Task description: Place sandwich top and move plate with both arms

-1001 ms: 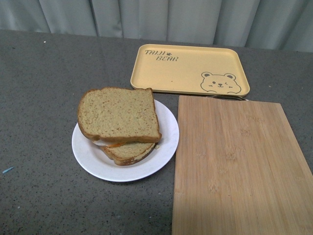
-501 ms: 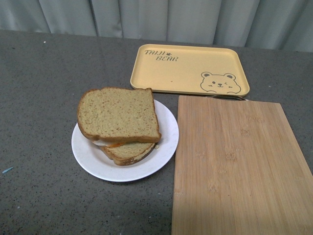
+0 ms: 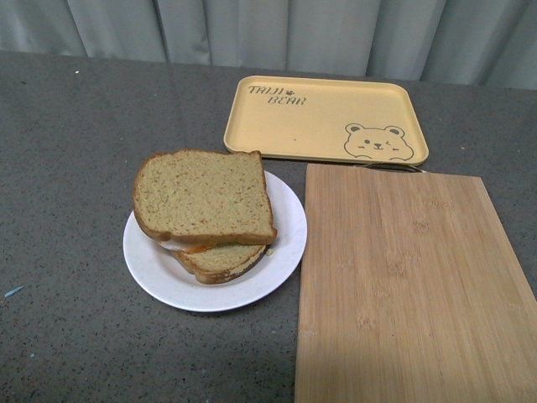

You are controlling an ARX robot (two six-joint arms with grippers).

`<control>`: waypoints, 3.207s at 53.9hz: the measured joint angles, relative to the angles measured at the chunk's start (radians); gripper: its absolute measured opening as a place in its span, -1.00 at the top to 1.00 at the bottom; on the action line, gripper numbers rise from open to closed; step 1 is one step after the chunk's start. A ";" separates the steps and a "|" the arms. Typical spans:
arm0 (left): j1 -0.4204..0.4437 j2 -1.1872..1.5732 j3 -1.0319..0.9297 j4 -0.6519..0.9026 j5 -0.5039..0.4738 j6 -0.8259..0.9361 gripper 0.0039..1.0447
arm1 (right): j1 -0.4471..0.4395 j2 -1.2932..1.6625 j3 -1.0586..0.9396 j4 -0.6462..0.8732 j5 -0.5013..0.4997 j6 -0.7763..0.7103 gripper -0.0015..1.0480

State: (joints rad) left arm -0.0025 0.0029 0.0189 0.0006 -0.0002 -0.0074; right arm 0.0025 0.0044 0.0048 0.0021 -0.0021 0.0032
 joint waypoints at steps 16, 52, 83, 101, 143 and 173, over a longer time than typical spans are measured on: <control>0.000 0.000 0.000 0.000 0.000 0.000 -0.88 | 0.000 0.000 0.000 0.000 0.000 -0.001 0.05; -0.003 1.143 0.171 0.340 0.182 -0.516 -0.88 | 0.000 0.000 0.000 0.000 0.000 -0.001 -0.82; -0.145 1.837 0.403 0.583 0.306 -0.632 -0.88 | 0.000 0.000 0.000 0.000 0.000 -0.001 -0.82; -0.157 1.970 0.482 0.607 0.337 -0.677 -0.86 | 0.000 0.000 0.000 0.000 0.000 -0.001 -0.82; -0.105 1.990 0.476 0.739 0.520 -0.941 0.94 | 0.000 0.000 0.000 0.000 0.000 -0.001 -0.82; -0.266 1.955 0.662 0.838 0.462 -1.229 0.94 | 0.000 0.000 0.000 0.000 0.000 -0.001 -0.82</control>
State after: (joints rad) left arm -0.2684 1.9575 0.6807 0.8387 0.4622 -1.2369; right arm 0.0021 0.0044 0.0048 0.0017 -0.0017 0.0025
